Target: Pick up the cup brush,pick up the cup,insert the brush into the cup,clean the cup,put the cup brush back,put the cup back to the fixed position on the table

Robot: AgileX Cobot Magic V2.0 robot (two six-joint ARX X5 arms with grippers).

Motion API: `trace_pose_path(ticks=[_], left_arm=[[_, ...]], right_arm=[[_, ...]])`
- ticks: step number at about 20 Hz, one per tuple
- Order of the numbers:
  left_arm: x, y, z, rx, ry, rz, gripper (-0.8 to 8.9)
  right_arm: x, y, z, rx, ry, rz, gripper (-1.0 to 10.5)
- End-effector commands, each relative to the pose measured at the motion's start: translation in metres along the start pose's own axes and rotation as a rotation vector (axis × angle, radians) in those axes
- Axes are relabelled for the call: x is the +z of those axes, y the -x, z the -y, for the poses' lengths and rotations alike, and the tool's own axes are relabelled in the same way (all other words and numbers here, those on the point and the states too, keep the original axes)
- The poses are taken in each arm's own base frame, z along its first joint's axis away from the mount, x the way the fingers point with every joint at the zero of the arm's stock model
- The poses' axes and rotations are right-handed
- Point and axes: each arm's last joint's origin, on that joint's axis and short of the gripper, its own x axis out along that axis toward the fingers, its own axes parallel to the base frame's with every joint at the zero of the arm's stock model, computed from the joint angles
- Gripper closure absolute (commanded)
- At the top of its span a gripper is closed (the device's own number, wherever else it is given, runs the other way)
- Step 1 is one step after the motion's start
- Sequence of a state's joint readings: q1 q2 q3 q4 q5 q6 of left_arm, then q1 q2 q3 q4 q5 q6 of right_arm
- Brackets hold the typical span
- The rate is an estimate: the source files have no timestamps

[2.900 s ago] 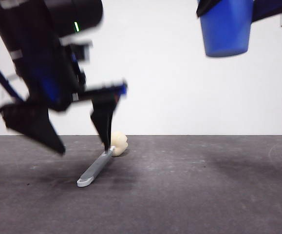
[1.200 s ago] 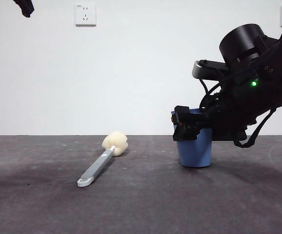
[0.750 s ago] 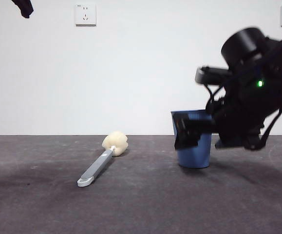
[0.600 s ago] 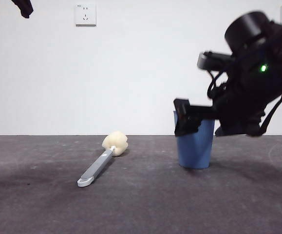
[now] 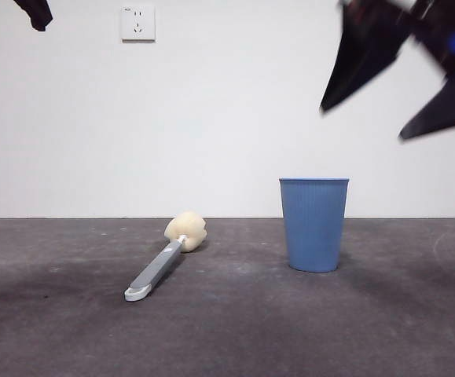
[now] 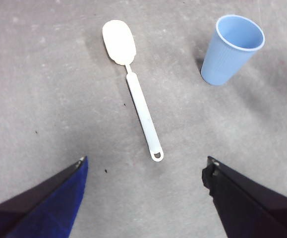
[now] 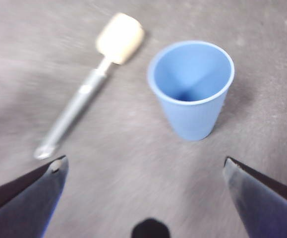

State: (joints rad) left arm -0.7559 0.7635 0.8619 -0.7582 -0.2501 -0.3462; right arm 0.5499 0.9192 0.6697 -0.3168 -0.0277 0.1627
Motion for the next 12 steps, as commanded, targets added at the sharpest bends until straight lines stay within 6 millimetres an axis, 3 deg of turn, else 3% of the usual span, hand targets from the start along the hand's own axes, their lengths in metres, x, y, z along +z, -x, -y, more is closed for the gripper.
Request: trace_pose_path(ticks=[1, 6, 8, 10, 12], left_arm=[[-0.002, 0.000, 0.001, -0.046, -0.073, -0.018, 4.19], [-0.003, 0.000, 0.003, -0.120, -0.123, -0.040, 4.47], [-0.003, 0.000, 0.004, -0.143, -0.125, -0.050, 5.90], [-0.003, 0.000, 0.004, -0.147, -0.126, -0.054, 8.31], [-0.004, 0.000, 0.004, -0.147, -0.127, -0.059, 8.22]], right_arm=[[0.005, 0.031, -0.006, 0.043, -0.022, -0.004, 3.5], [0.007, 0.071, -0.011, 0.155, -0.047, -0.126, 3.9], [0.004, 0.076, -0.011, 0.170, -0.055, -0.196, 6.0], [-0.001, 0.077, -0.010, 0.156, -0.060, -0.256, 9.2], [-0.004, 0.078, -0.010, 0.152, -0.057, -0.279, 9.5]])
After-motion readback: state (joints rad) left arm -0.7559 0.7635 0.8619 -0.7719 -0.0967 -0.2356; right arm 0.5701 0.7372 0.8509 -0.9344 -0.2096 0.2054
